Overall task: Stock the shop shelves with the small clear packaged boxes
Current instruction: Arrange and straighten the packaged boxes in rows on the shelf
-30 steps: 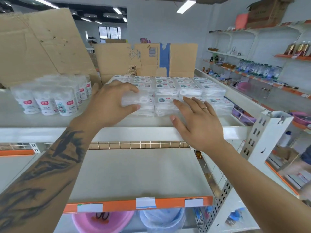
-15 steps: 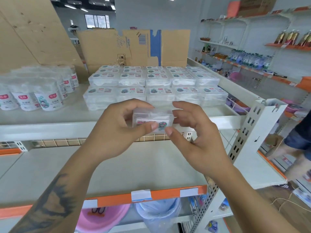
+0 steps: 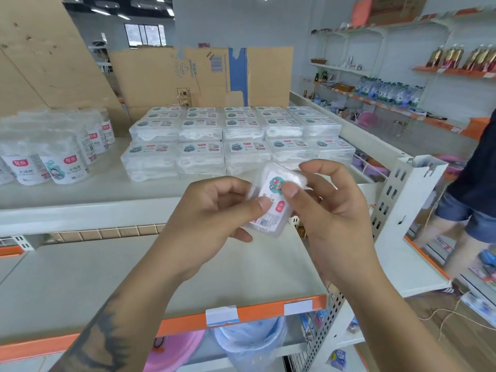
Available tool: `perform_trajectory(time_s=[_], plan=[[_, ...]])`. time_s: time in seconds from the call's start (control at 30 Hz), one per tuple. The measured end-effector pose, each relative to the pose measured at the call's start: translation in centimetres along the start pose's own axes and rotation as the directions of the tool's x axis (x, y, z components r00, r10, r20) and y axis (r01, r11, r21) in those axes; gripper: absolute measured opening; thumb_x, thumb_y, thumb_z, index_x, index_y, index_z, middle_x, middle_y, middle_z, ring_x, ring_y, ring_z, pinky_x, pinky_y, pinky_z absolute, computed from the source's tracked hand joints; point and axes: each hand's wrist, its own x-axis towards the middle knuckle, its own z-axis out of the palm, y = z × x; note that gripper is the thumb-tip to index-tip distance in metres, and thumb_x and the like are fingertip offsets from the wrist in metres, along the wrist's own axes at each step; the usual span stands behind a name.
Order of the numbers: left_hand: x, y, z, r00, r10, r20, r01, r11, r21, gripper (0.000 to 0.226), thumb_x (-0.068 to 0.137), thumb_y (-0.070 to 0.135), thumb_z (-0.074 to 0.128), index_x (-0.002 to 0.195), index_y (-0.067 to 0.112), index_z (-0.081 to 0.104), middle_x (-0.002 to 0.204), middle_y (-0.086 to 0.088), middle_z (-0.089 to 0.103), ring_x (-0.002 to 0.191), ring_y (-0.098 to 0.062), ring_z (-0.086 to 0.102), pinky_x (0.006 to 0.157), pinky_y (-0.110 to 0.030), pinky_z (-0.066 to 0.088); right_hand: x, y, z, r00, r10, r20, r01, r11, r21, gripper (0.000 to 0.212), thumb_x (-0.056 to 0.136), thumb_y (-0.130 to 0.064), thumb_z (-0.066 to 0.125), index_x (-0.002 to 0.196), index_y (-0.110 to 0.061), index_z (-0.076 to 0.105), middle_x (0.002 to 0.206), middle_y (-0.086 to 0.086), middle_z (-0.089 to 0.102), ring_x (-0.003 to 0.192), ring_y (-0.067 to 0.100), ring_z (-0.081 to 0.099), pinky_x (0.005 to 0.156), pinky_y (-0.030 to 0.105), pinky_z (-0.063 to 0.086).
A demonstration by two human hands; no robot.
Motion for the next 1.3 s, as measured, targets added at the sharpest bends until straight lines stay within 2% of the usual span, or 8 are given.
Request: perform_trajectory(time_s=[0.2, 0.4, 0.6, 0.77, 0.97, 1.03, 1.13, 1.3], plan=[[0.1, 0.6, 1.2, 0.997, -0.026, -0.068, 0.01, 0.975, -0.22, 0.029, 0.07, 0.009, 0.084, 0.087, 0.0, 0.062, 0.09, -0.021, 0.076, 0.07, -0.032, 0.072, 0.066, -0.039, 0.06, -1.6, 0.1, -0.3, 0.992, -0.094, 0.08, 0.111, 0.965, -0.239, 0.06, 0.081, -0.011, 0.083, 0.132, -0.024, 0.056, 0.129, 0.003, 0.066, 0.102, 0.022, 0.068, 0.079, 0.035, 0.058], [0.5, 0.5, 4.1, 0.996, -0.088, -0.029, 0.071, 0.923, -0.379, 0.035, 0.077, 0.008, 0.08, 0.101, 0.0, 0.057, 0.102, -0.029, 0.074, 0.083, -0.038, 0.069, 0.093, -0.065, 0.053, -1.8, 0.4, -0.7, 0.962, -0.242, 0.125, 0.254, 0.629, -0.734, 0.089, 0.079, -0.034, 0.083, 0.154, -0.027, 0.037, 0.129, -0.005, 0.041, 0.128, 0.009, 0.047, 0.094, 0.013, 0.045], [1.3, 1.1, 3.4, 0.996, 0.071, 0.051, -0.059, 0.978, -0.198, 0.064, 0.074, 0.009, 0.084, 0.13, 0.018, 0.054, 0.105, -0.014, 0.077, 0.085, -0.028, 0.072, 0.074, -0.035, 0.06, -0.5, -2.0, -3.4, 0.938, -0.235, 0.253, 0.345, 0.59, -0.73, 0.072, 0.082, -0.029, 0.079, 0.147, -0.024, 0.05, 0.13, -0.005, 0.053, 0.126, 0.007, 0.051, 0.1, 0.02, 0.045], [2.4, 1.1, 1.9, 0.954, 0.272, 0.125, -0.287, 0.95, 0.122, 0.073, 0.066, 0.014, 0.094, 0.13, 0.025, 0.062, 0.113, 0.002, 0.077, 0.102, -0.02, 0.075, 0.087, -0.034, 0.06, 0.3, -3.6, -5.4, 0.902, -0.202, 0.382, 0.428, 0.536, -0.727, 0.058, 0.082, -0.016, 0.082, 0.133, -0.025, 0.057, 0.129, -0.008, 0.06, 0.122, 0.012, 0.059, 0.097, 0.036, 0.052], [3.2, 0.4, 3.7, 0.934, 0.353, 0.057, -0.352, 0.882, 0.313, 0.068, 0.069, 0.045, 0.09, 0.128, 0.031, 0.06, 0.114, 0.014, 0.075, 0.112, -0.006, 0.069, 0.103, -0.042, 0.053, 2.8, -6.4, -6.5, 0.837, -0.101, 0.537, 0.543, 0.263, -0.797, 0.052, 0.085, -0.031, 0.08, 0.132, -0.024, 0.06, 0.128, -0.008, 0.063, 0.115, 0.014, 0.062, 0.094, 0.036, 0.051], [3.6, 0.4, 3.5, 0.942, 0.323, 0.089, -0.322, 0.804, 0.5, 0.074, 0.073, 0.062, 0.08, 0.138, 0.041, 0.05, 0.127, 0.019, 0.068, 0.122, 0.001, 0.06, 0.108, -0.038, 0.047, 4.4, -7.9, -7.0, 0.836, 0.027, 0.547, 0.532, 0.202, -0.822, 0.055, 0.083, -0.036, 0.078, 0.134, -0.032, 0.058, 0.13, -0.011, 0.064, 0.115, 0.013, 0.062, 0.098, 0.033, 0.05], [3.6, -1.0, 2.7, 0.935, 0.334, 0.122, -0.269, 0.441, 0.856, 0.077, 0.087, 0.076, 0.054, 0.152, 0.039, 0.035, 0.146, 0.012, 0.054, 0.133, -0.009, 0.042, 0.114, -0.036, 0.033, 7.8, -9.7, -7.5, 0.879, 0.131, 0.459, 0.451, 0.083, -0.889, 0.053, 0.086, -0.038, 0.077, 0.133, -0.042, 0.053, 0.135, -0.014, 0.061, 0.115, 0.014, 0.061, 0.098, 0.031, 0.045], [3.0, -5.2, 1.6, 0.93, 0.33, 0.16, -0.194, 0.071, 0.978, 0.078, 0.089, 0.075, 0.04, 0.149, 0.024, 0.046, 0.148, 0.0, 0.053, 0.136, -0.025, 0.048, 0.118, -0.049, 0.028, 14.4, -9.0, -8.9, 0.903, 0.283, 0.324, 0.348, -0.038, -0.937, 0.051, 0.092, -0.035, 0.073, 0.137, -0.039, 0.048, 0.146, -0.011, 0.052, 0.123, 0.021, 0.054, 0.101, 0.036, 0.041]])
